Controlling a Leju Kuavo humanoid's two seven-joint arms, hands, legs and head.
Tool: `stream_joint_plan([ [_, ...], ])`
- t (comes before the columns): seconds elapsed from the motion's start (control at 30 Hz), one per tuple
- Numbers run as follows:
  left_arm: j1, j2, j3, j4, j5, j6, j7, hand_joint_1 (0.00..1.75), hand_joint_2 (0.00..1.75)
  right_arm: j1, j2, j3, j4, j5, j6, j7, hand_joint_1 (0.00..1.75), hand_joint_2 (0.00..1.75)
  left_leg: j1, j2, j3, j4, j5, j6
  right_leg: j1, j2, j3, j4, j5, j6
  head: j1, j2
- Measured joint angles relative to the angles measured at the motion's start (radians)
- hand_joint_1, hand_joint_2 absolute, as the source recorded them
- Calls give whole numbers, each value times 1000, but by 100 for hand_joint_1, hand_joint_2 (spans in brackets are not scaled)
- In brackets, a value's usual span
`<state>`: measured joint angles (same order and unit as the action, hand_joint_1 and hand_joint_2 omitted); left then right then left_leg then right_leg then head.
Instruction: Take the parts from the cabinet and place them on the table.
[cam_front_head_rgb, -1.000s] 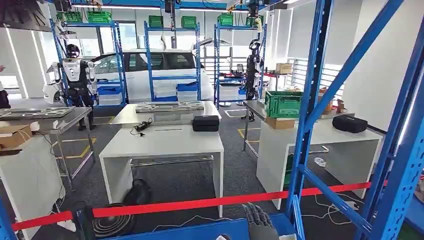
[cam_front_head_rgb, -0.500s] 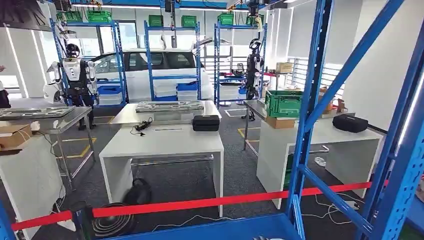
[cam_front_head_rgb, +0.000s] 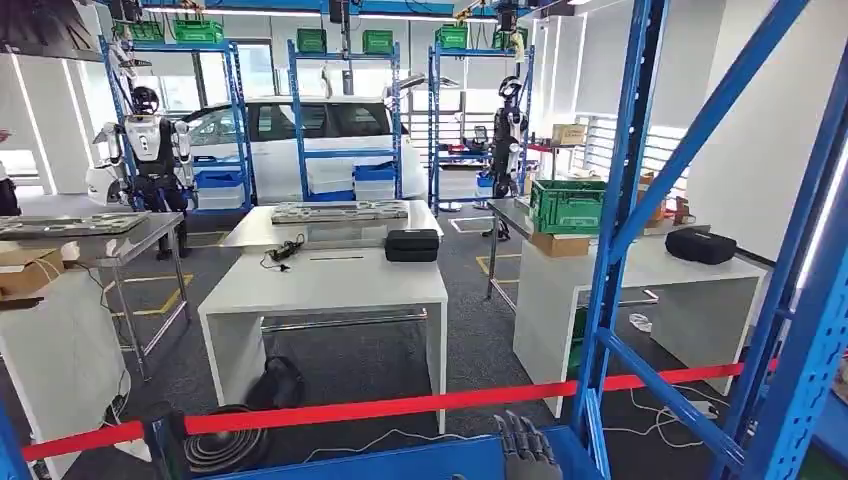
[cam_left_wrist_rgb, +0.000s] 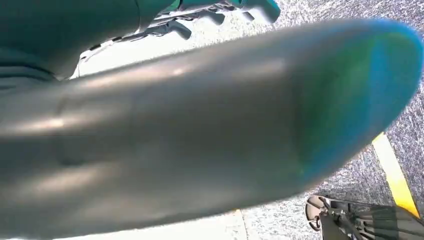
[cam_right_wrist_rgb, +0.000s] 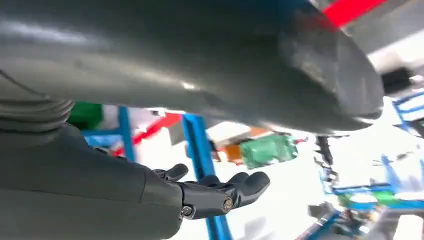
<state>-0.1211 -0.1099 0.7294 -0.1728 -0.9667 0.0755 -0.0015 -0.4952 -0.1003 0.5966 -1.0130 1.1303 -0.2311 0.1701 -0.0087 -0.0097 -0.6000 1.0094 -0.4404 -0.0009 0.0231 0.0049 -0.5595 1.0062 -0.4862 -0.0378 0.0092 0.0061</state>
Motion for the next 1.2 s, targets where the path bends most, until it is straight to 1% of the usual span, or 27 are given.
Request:
stream_joint_plan([
  [0.1,0,-1,10,0,6,6,-5,0,0,-1,3,2,-38,-13,47,-7,0,0,0,0,0,0,0,0,0,0,0,0,0,0,0,0],
  [0.27,0,-1,17,0,7,8,-8,0,0,-1,7,9,-52,-26,52,-17,0,0,0,0,0,0,0,0,0,0,0,0,0,0,0,0],
  [0.47,0,-1,19,0,3,8,0,0,0,15,7,19,-36,-53,127,-9,0,0,0,0,0,0,0,0,0,0,0,0,0,0,0,0],
  [0.57,0,-1,21,0,2,8,3,0,0,26,8,31,-23,-57,135,-10,0,0,0,0,-1,0,0,0,0,0,0,0,0,0,0,0],
  [0.6,0,-1,21,0,1,8,3,0,0,27,8,32,-18,-59,136,-10,0,175,0,0,-1,0,-1,0,0,0,0,0,0,0,0,0],
  [0.8,-1,-1,23,1,-9,8,8,0,0,25,9,55,37,-78,211,-21,0,175,0,0,-1,0,-1,0,0,0,0,0,-1,0,0,0],
  [1.0,-3,-1,23,0,-13,5,10,0,0,23,10,80,102,-86,226,-34,0,175,0,0,-1,0,-1,0,0,0,0,0,-1,0,0,0],
  [1.2,-3,-1,23,1,-13,5,11,0,0,19,7,88,122,-84,233,-21,0,175,0,0,-1,0,-1,0,0,0,-1,0,-1,0,0,0],
])
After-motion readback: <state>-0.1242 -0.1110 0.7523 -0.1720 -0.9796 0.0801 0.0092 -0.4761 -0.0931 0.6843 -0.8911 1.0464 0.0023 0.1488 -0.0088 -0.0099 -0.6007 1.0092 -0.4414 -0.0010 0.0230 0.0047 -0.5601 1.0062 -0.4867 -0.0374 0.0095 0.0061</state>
